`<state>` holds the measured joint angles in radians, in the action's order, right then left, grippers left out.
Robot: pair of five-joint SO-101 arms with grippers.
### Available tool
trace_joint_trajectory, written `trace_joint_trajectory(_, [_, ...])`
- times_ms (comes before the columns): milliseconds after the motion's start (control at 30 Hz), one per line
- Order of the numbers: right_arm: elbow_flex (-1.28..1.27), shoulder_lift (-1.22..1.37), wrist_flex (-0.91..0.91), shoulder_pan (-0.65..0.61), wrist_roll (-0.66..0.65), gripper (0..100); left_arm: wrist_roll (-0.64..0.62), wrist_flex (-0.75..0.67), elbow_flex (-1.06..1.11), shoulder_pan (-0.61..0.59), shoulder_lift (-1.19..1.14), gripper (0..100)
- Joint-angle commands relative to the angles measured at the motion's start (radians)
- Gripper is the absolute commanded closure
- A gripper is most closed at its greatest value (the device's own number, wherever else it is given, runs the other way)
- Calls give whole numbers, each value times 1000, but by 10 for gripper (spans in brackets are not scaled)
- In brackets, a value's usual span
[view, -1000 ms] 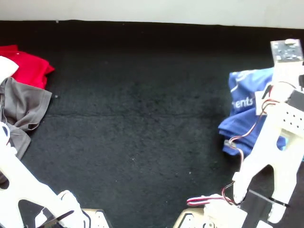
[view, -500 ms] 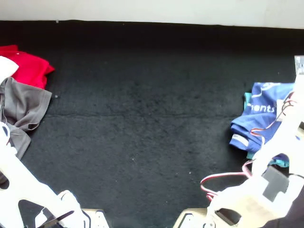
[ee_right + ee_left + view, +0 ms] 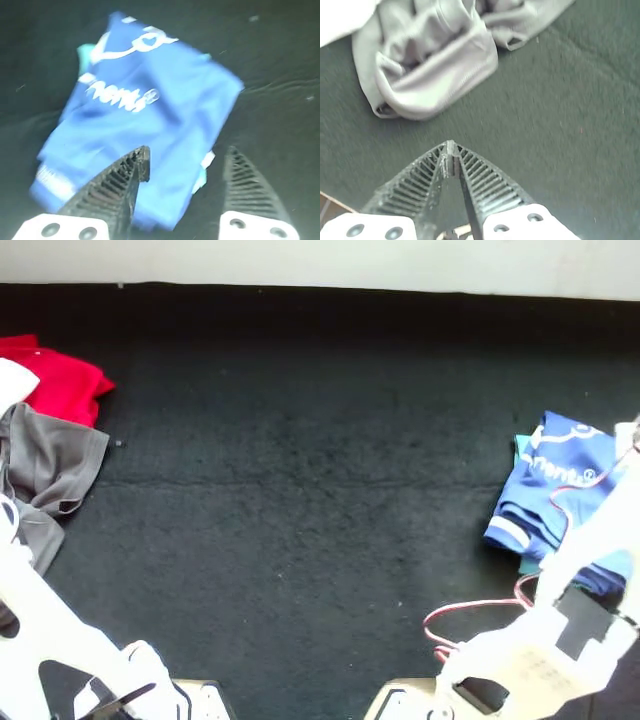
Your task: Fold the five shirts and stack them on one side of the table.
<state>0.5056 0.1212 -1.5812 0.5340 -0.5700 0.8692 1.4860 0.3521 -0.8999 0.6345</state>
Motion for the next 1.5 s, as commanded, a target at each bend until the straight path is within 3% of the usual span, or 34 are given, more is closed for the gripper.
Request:
trace_joint_trajectory(0, [87,-12,-186,-76,-11,889,8,-87,-5,-5,2,974])
trace_joint_trajectory(200, [-48,-77,-185,-93,-11,897,71,-104,-51,-8,-232,895])
trace_joint_trajectory(567, [-668,-460,-185,-130,-9,834,121,-133,-369,-42,-759,816])
trace_joint_trajectory(800, [-872,-630,-185,-188,-8,834,121,-133,-573,-47,-1086,821])
trace_joint_trajectory(1000, [-917,-677,-185,-182,-8,834,123,-124,-676,-38,-1300,973])
trace_joint_trajectory(1067, [-917,-679,-185,-180,-8,834,123,-114,-677,-27,-1316,991])
trace_joint_trajectory(1300, [-915,-679,-185,-176,-8,834,114,118,-768,36,-1136,994])
trace_joint_trajectory(1467, [-909,-679,-185,-177,-8,834,-35,167,-831,113,-934,994])
